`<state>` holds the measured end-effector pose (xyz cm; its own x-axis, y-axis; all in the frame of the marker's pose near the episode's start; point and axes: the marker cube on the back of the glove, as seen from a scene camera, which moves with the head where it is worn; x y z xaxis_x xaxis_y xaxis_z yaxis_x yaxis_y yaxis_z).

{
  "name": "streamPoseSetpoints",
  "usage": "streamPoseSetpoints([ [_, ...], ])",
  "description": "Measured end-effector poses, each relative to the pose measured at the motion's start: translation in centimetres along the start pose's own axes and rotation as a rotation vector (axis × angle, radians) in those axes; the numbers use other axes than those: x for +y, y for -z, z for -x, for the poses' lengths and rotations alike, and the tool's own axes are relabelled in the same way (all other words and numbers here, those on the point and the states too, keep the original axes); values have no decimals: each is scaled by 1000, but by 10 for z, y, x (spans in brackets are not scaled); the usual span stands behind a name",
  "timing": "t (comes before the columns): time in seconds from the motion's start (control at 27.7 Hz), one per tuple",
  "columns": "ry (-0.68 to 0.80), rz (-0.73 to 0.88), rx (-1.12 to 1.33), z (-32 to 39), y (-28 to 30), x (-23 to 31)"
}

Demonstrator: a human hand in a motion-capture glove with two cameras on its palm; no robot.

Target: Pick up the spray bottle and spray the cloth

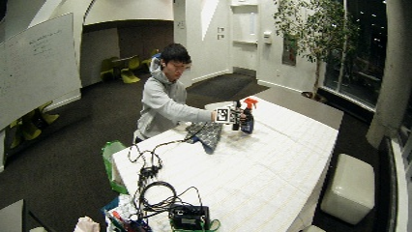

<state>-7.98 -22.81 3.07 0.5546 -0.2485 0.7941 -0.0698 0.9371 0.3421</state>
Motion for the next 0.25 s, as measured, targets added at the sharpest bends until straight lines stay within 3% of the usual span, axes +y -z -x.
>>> streamPoseSetpoints([
  [0.25,22,-12,-11,12,27,21],
])
